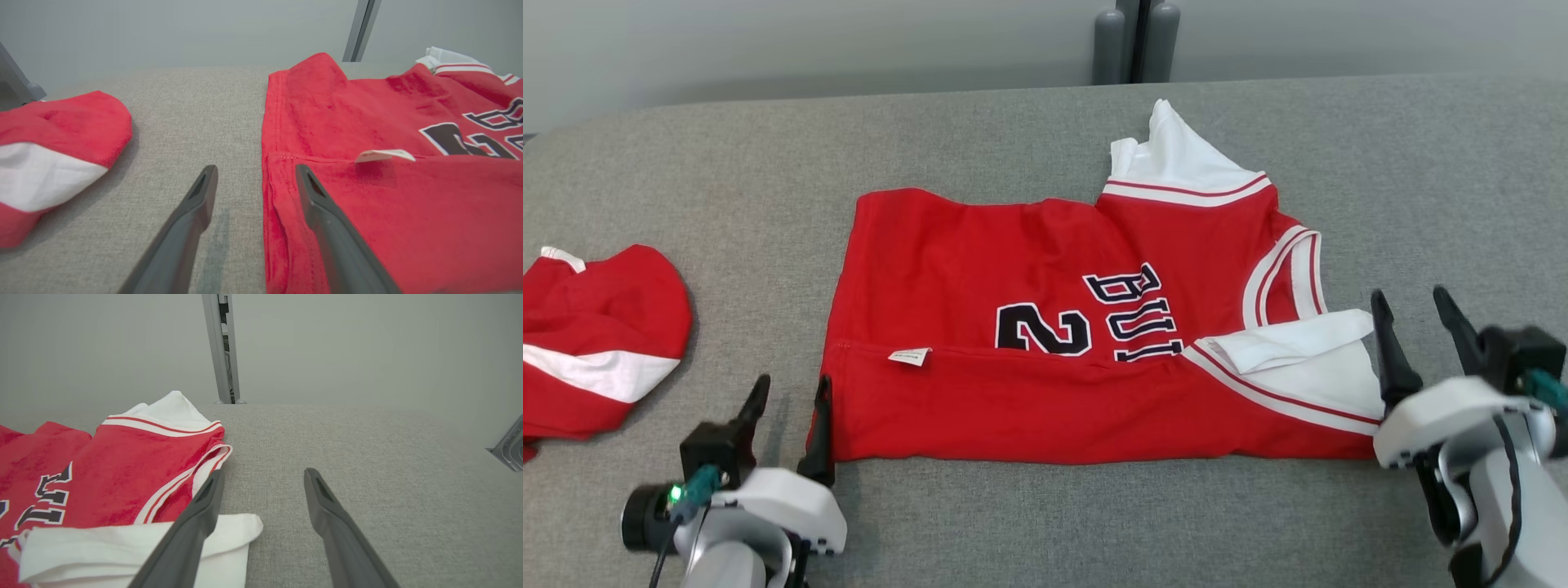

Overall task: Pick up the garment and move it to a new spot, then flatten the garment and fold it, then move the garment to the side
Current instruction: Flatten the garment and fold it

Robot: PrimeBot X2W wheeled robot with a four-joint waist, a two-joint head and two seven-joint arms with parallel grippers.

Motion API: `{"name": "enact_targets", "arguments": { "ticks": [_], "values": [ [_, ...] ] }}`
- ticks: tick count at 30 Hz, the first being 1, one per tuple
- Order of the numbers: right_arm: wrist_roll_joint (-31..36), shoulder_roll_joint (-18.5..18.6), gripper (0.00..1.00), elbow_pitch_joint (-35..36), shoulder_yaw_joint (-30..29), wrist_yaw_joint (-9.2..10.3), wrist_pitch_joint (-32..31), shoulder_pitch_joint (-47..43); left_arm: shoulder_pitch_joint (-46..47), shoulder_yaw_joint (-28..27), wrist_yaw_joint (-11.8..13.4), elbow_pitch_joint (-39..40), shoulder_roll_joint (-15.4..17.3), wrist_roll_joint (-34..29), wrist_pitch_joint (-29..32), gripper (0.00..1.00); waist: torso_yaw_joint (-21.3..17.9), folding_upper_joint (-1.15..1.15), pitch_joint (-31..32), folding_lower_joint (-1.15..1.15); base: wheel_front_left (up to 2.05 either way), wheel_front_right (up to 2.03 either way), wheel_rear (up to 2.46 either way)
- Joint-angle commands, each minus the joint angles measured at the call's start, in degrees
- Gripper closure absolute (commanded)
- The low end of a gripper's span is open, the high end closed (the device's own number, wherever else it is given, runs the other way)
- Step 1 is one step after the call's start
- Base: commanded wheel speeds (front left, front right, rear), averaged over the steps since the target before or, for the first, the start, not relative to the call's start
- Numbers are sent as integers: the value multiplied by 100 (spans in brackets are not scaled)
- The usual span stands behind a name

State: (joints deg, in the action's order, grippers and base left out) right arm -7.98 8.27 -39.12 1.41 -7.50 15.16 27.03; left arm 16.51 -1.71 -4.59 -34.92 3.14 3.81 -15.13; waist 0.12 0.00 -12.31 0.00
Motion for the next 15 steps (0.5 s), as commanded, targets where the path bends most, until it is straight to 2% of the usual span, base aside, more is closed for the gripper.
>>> {"name": "enact_targets", "arguments": {
  "ticks": [1, 8, 15],
  "values": [
    [-121, -3, 0, 238, -121, 2, -2, -409, -298, -55, 55, 152, 3, 124, -1, 0, -13, 0, 70, 0, 0, 0, 0],
    [-369, -30, 0, 636, 135, 2, -2, -1289, -801, 185, 115, 222, -15, 470, 0, 0, -120, 0, 209, 0, 0, 0, 0],
    [-504, -105, 0, 447, 390, 2, -2, -1553, -742, 518, 318, 129, -10, 767, -1, 0, -188, 0, 163, 0, 0, 0, 0]
  ]
}}
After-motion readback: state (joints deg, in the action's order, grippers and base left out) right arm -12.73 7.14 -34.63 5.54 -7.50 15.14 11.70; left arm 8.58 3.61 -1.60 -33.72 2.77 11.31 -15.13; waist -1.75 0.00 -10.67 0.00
